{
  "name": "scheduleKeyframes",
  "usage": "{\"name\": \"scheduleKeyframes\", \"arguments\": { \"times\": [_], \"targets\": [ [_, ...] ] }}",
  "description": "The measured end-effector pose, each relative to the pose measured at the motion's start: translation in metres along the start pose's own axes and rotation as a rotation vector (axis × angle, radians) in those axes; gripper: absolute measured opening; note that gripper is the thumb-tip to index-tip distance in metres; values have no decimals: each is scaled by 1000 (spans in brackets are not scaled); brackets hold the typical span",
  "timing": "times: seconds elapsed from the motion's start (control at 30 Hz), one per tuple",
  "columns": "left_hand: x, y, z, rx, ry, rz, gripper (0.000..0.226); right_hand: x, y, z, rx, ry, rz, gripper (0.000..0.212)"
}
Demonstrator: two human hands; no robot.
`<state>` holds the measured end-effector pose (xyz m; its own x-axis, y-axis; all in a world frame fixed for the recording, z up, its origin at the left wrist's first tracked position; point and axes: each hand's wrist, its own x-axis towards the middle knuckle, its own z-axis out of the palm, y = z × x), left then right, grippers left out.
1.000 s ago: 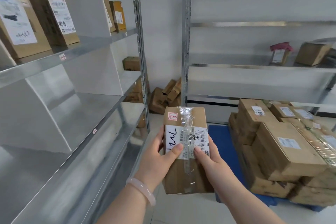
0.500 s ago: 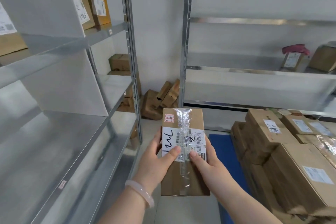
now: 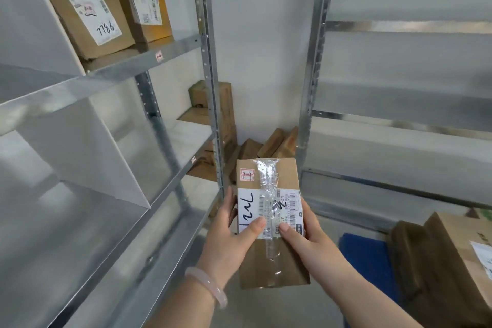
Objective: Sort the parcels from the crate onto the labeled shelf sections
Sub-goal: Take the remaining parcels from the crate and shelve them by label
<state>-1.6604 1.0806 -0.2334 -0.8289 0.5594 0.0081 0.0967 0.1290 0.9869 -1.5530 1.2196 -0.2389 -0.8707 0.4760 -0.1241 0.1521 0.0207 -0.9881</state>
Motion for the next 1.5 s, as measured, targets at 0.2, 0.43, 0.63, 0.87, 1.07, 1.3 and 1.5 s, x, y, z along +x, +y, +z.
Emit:
{"name": "scheduleKeyframes", "arguments": {
  "times": [0.2,0.43,0.63,0.87,1.07,1.3,1.5],
  "targets": [
    [62,4,-15,7,146,-17,45,97,-15,5,-15,-152,6,60],
    [136,-10,-73,51,293,-29,52,201,-41,57,-56,-330,-10,37],
    [190,-18,-120,69,395,18,42,279,-64,101,-234,-453,-43,28],
    [229,-22,-152,138,517,-6,49,358,-68,137,-257,-619,-55,42],
    [258,-29,-167,148,754,-51,47,421,-68,175,-220,-842,-56,31],
    [281,-48,-180,140,954,-198,71,475,-70,212,-252,-1107,-176,33],
    [286,-66,-191,191,1013,-248,53,495,-65,240,-283,-1229,-343,39]
  ]
}}
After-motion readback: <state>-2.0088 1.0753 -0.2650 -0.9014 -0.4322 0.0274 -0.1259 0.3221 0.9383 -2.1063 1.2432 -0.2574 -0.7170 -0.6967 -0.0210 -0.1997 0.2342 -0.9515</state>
